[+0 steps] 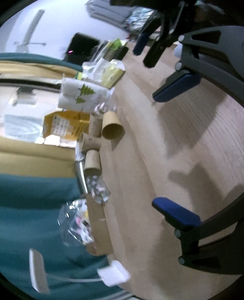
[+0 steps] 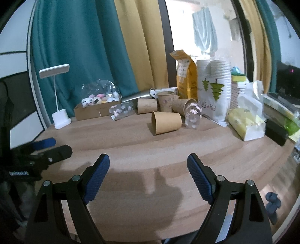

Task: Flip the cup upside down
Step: 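Move the left tool down toward the clear printed plastic cup, then close the left gripper on the clear cup and lift it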

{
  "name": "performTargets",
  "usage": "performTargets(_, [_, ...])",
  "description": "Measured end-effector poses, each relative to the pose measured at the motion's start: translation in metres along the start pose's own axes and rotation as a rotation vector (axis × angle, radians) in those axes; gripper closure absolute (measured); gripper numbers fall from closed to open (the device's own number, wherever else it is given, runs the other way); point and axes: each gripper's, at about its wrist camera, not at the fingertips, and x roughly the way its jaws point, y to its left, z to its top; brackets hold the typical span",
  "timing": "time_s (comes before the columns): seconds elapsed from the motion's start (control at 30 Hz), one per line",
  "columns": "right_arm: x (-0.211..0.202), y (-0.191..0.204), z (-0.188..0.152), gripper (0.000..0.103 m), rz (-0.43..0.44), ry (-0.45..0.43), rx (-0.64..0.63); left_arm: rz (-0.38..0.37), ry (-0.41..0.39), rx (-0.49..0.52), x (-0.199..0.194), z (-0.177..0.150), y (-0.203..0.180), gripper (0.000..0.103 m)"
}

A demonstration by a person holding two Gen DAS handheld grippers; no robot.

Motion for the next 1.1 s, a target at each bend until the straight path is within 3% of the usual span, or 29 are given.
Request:
performTargets(0.13, [0.02, -0.027, 0.035, 0.016, -0.006, 0.056, 0.02, 0.003, 0.038, 0.071, 0.011, 0.046, -0.003, 0.001])
performTargets(0.27, [0.055, -0.061, 0.063, 0.016, 0.013, 0.15, 0.109, 0.04, 0.096, 0.137, 0.045, 0.094, 0.003, 0.001])
performTargets(0.4, [0.084, -0.089, 0.08, 0.016, 0.032, 0.216, 0.174, 0.084, 0.166, 0.222, 0.099, 0.129, 0.01, 0.001])
performTargets(0.53, [0.105, -0.106, 0.09, 0.016, 0.041, 0.248, 0.226, 0.179, 0.238, 0.278, 0.167, 0.155, 0.028, 0.001])
performTargets(0.73, [0.127, -0.112, 0.084, 0.016, 0.067, 0.286, 0.256, 0.3, 0.357, 0.357, 0.251, 0.167, 0.054, 0.001])
performTargets(0.8, [0.132, -0.113, 0.082, 0.016, 0.077, 0.296, 0.26, 0.328, 0.414, 0.337, 0.277, 0.167, 0.071, 0.001])
performTargets(0.9, [0.135, -0.117, 0.078, 0.016, 0.08, 0.304, 0.257, 0.347, 0.423, 0.346, 0.295, 0.165, 0.081, 0.002])
performTargets(1.07, [0.139, -0.124, 0.071, 0.016, 0.079, 0.312, 0.279, 0.348, 0.465, 0.421, 0.315, 0.156, 0.081, 0.019])
performTargets(1.1, [0.14, -0.124, 0.069, 0.016, 0.079, 0.313, 0.282, 0.356, 0.474, 0.435, 0.319, 0.153, 0.08, 0.028])
